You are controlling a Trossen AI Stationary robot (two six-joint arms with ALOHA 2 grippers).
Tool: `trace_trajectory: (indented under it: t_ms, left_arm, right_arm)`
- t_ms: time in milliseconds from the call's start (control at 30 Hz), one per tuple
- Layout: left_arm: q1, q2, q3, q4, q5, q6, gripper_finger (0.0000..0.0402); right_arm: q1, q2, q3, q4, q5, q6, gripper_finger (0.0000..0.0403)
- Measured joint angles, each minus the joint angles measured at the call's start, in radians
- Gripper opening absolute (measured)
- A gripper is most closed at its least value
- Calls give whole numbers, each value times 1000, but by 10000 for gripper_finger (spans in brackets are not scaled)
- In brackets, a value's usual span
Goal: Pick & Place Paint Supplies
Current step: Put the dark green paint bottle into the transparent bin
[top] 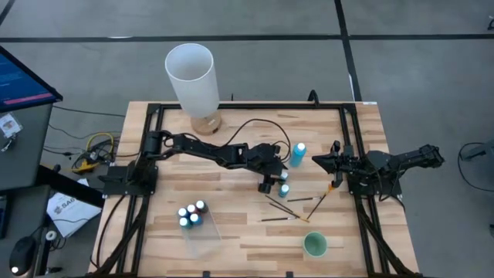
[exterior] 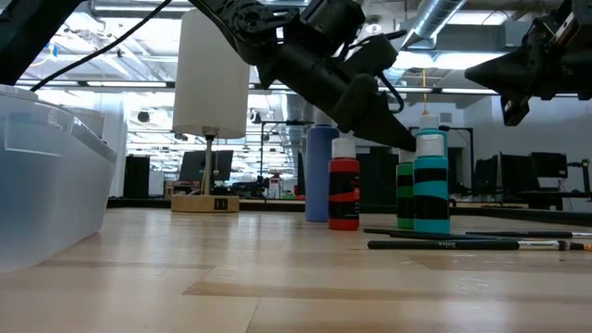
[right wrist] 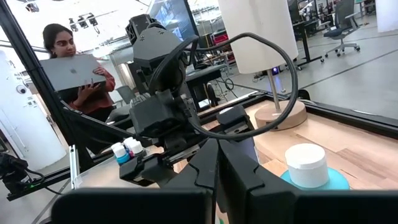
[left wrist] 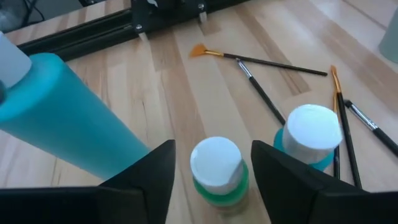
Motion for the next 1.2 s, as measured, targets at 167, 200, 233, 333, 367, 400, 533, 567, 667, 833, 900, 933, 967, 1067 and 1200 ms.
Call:
trace_trajectory:
  t_ms: [167, 200, 233, 333, 367, 400, 533, 567, 667, 833, 900, 933, 967, 1067, 1200]
  left_arm:
    - [0, 0, 0, -4, 22, -1, 160]
    - [0, 0, 0, -4, 31, -3, 156]
    - [0, 0, 0, -9, 35, -3, 151]
    - [-1, 0, 0, -31, 35, -3, 141]
    - [-1, 0, 0, -33, 35, -3, 138]
    - [0, 0, 0, -35, 35, -3, 135]
    - [-1, 0, 0, -38, 35, -3, 114]
    - [-1, 0, 0, -37, 35, -3, 108]
    - [-2, 0, 0, -37, 35, -3, 92]
    - [-15, 0, 0, -37, 35, -3, 84]
    - [-21, -4, 0, -40, 35, -2, 85]
    - [-23, -11, 0, -54, 35, -2, 85]
    - [-26, -17, 0, -54, 33, -2, 85]
    - [-28, -58, -1, -63, 5, 2, 83]
    - [-26, -133, 0, -98, -59, 6, 83]
  right_arm:
    - [0, 0, 0, 0, 0, 0, 8]
    - [0, 0, 0, 0, 0, 0, 8]
    - [0, 0, 0, 0, 0, 0, 8]
    - [0, 0, 0, 0, 0, 0, 8]
    - [0, 0, 0, 0, 0, 0, 8]
    - [0, 0, 0, 0, 0, 0, 8]
    - [0, 0, 0, 0, 0, 0, 8]
    - [0, 0, 0, 0, 0, 0, 8]
    - [0, 0, 0, 0, 0, 0, 8]
    - [0, 0, 0, 0, 0, 0, 8]
    - [0, 0, 0, 0, 0, 0, 8]
    - [0, 0, 0, 0, 0, 0, 8]
    - [0, 0, 0, 0, 0, 0, 8]
    - [0, 0, 0, 0, 0, 0, 8]
    - [0, 0, 0, 0, 0, 0, 8]
